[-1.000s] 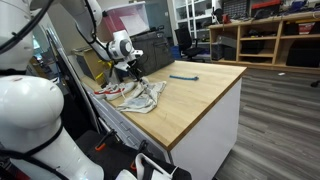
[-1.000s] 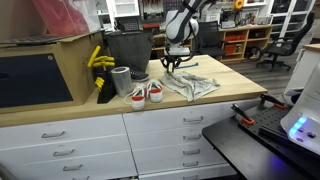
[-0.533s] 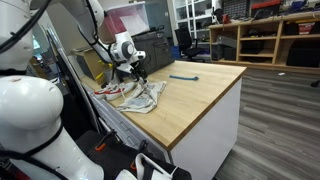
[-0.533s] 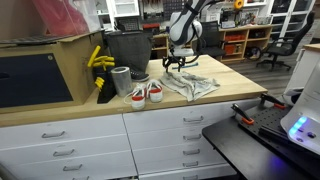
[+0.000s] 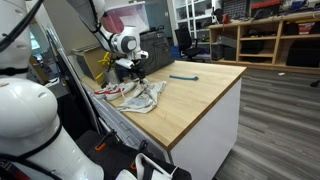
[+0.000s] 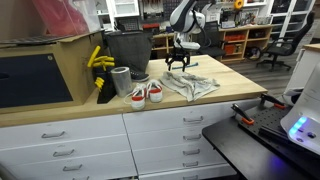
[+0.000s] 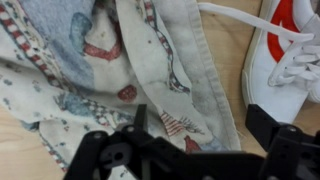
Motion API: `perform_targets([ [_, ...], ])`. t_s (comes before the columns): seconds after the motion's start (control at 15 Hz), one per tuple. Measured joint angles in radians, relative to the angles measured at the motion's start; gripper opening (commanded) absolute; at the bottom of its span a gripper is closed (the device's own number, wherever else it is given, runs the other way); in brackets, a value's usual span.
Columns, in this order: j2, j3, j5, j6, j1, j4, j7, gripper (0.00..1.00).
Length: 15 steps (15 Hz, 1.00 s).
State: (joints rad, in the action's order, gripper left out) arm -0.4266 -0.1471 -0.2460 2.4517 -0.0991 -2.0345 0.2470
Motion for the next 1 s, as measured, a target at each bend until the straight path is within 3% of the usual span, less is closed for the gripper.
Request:
perform_targets([
  [0.27,-0.007,-0.002,-0.009,-0.037,-0.009,0.000,-0.017,1.00],
  [0.67,-0.036,-0.006,0.003,0.033,-0.060,0.003,-0.064,1.00],
  [1.0,-0.064,0.001,0.088,0.068,-0.087,0.021,-0.066,1.00],
])
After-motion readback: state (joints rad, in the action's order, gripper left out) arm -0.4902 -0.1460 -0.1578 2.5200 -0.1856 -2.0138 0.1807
